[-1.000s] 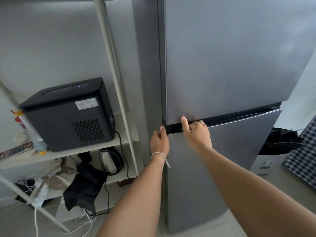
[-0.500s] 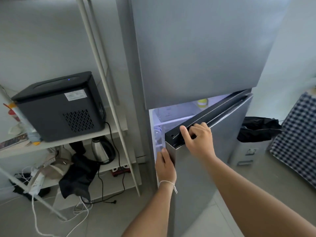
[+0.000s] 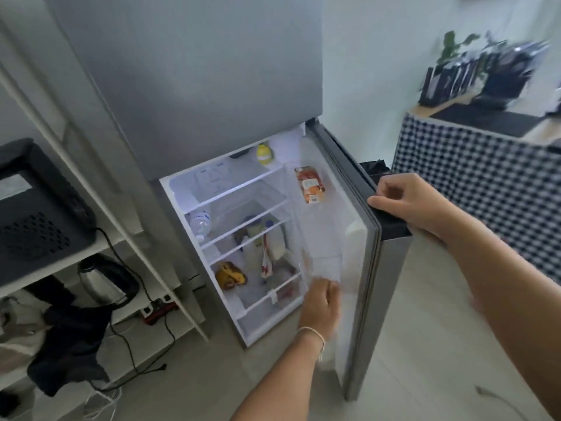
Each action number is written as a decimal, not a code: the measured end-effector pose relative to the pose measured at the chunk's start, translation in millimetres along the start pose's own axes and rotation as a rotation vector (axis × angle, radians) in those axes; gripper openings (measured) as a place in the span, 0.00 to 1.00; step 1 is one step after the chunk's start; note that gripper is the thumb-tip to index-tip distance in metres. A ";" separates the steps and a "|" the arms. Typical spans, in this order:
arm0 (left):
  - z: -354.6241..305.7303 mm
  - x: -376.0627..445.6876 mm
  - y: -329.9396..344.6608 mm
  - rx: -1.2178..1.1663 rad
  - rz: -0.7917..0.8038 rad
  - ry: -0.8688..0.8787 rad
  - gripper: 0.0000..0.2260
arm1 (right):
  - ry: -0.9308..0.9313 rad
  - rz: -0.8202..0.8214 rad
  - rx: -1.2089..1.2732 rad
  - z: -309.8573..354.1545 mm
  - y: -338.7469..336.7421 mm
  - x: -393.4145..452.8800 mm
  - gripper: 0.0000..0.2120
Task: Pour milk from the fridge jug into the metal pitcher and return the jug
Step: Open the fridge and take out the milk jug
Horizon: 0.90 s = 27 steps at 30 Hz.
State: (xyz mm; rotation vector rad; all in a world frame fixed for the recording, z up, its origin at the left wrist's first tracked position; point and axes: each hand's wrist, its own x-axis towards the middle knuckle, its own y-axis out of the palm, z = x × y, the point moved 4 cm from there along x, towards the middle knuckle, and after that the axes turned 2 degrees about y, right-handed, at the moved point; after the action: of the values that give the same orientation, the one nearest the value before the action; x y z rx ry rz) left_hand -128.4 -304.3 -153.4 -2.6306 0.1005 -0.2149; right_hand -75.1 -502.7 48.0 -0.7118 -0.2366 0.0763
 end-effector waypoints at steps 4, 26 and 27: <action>-20.1 7.0 35.1 0.066 0.148 0.045 0.13 | 0.177 -0.034 -0.350 -30.1 -59.2 -19.2 0.14; 45.4 125.5 104.0 0.419 0.698 0.192 0.15 | 0.253 -0.863 -0.353 -159.0 51.9 -79.7 0.21; 58.9 129.1 111.6 0.417 0.725 0.183 0.16 | 0.295 -0.862 -0.306 -172.8 84.4 -90.3 0.20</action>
State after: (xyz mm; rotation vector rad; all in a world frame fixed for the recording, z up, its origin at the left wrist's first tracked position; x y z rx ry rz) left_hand 5.3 -388.3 -241.0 -2.0021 0.9389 -0.1931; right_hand -120.2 -562.6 -150.8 -0.8613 -0.2570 -0.8966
